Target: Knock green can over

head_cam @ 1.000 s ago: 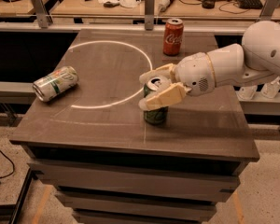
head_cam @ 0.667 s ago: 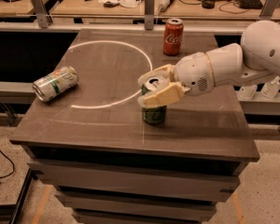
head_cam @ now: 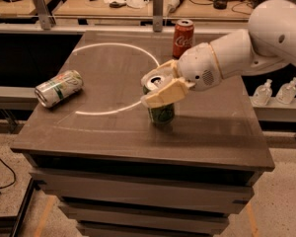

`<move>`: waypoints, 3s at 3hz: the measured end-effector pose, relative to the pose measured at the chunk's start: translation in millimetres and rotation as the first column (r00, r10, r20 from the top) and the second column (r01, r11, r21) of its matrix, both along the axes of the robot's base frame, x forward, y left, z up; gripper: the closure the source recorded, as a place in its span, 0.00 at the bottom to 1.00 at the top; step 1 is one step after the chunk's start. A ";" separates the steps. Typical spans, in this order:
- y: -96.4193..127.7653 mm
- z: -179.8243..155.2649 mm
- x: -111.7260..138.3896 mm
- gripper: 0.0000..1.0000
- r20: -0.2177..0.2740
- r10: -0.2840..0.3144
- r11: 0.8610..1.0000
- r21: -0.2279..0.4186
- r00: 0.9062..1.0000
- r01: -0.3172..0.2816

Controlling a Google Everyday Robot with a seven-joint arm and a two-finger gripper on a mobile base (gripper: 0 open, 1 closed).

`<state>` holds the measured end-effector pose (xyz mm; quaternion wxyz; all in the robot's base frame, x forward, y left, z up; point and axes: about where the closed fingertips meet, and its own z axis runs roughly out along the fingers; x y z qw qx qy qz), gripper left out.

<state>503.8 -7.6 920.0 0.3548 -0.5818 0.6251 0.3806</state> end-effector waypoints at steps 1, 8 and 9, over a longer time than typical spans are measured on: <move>11.9 20.6 6.3 1.00 0.024 0.002 0.988 -0.157 1.000 0.002; -60.2 -28.1 20.8 0.12 0.134 -0.001 0.657 -0.747 0.991 0.102; -60.7 -29.3 20.1 0.00 0.133 -0.003 0.658 -0.746 0.991 0.102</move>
Offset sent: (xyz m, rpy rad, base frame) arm 0.0238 0.0216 0.0432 -0.5938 -0.0565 -0.0460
